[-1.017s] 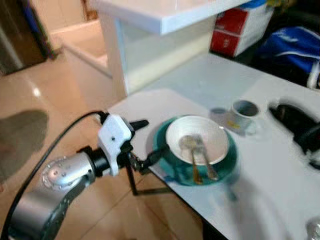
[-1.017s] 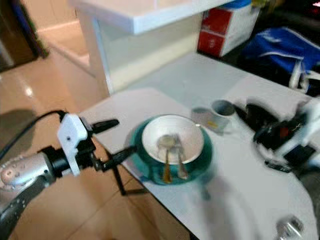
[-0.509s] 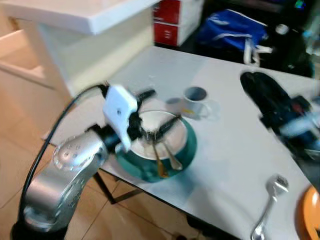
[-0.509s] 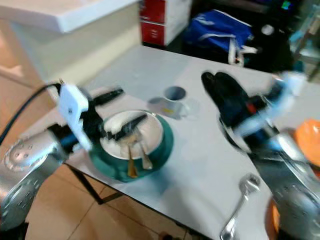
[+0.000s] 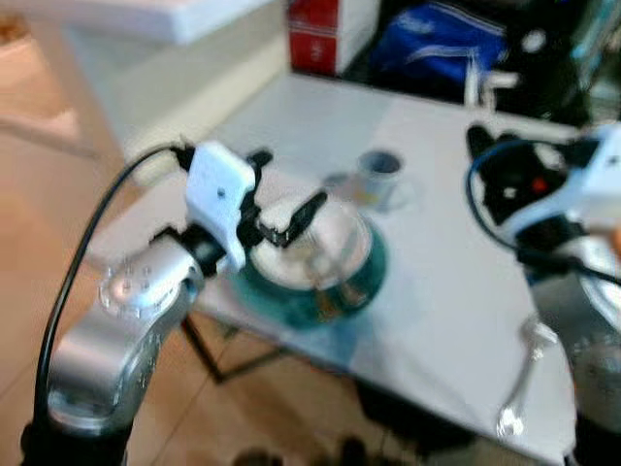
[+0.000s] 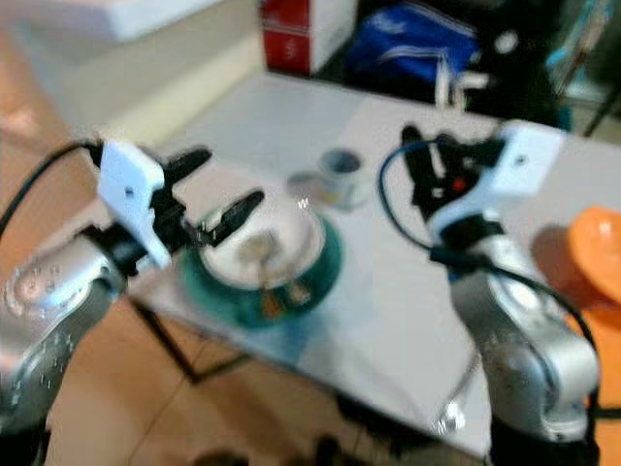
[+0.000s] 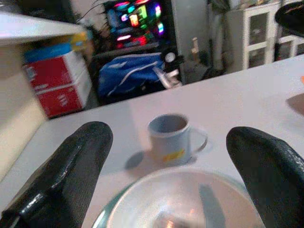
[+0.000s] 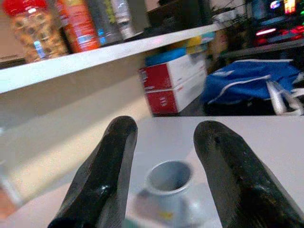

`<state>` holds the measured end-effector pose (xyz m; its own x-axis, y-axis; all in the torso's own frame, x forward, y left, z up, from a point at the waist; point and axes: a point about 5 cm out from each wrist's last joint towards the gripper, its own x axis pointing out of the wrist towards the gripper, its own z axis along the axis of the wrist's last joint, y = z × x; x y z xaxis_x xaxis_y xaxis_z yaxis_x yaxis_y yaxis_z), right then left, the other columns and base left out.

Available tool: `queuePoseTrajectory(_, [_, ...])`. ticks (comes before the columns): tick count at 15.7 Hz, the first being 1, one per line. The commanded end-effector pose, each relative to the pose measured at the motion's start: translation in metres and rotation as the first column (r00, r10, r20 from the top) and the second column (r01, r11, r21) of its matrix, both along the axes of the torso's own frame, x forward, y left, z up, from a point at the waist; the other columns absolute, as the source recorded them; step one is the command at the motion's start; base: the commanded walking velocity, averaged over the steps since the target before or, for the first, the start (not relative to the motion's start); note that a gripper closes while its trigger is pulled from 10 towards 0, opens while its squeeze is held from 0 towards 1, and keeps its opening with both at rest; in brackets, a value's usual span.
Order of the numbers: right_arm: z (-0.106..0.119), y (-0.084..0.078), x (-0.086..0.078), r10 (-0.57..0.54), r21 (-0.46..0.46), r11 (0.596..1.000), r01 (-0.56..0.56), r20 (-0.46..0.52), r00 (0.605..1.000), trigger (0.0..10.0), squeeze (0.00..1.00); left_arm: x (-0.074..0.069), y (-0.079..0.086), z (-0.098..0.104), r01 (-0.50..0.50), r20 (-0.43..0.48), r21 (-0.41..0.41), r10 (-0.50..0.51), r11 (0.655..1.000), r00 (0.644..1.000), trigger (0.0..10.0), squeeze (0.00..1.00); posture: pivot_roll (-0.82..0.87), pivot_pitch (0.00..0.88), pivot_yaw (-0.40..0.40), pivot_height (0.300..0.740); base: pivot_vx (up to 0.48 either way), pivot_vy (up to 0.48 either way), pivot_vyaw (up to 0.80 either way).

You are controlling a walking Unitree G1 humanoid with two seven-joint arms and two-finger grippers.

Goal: Setting the table

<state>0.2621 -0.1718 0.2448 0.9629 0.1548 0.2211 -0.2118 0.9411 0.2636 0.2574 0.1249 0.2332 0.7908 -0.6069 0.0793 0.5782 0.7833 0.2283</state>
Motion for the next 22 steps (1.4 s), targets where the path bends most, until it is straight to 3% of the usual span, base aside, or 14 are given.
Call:
queuePoseTrajectory(1, [0.002,0.0,0.001,-0.019,-0.014,1.0,0.019,0.001,1.0,10.0,0.0,0.0,0.001,-0.001,-0.016,-0.002,0.008,0.016,1.0,1.0,10.0,0.0,0.01,0.0,0.017,0.74,0.0,0.0,0.0])
queuePoseTrajectory(12, [-0.014,-0.005,-0.003,-0.096,-0.044,0.995,0.094,-0.033,0.995,10.0,0.0,0.007,-0.001,-0.005,-0.072,0.031,0.028,0.071,0.997,0.997,10.0,0.0,0.0,0.0,0.015,0.74,0.0,0.0,-0.71])
queuePoseTrajectory(20, [-0.02,0.002,-0.009,-0.087,-0.049,0.995,0.085,-0.044,0.995,10.0,0.0,0.019,0.001,-0.01,-0.183,0.054,0.032,0.181,0.983,0.982,10.0,0.0,-0.01,0.0,0.016,0.74,0.0,0.0,-0.78])
queuePoseTrajectory(22, [-0.021,0.006,-0.008,-0.078,-0.055,0.996,0.076,-0.047,0.996,10.0,0.0,0.02,0.002,-0.011,-0.196,0.061,0.039,0.194,0.98,0.979,10.0,0.0,-0.01,0.0,0.016,0.74,0.0,-0.48,-0.79])
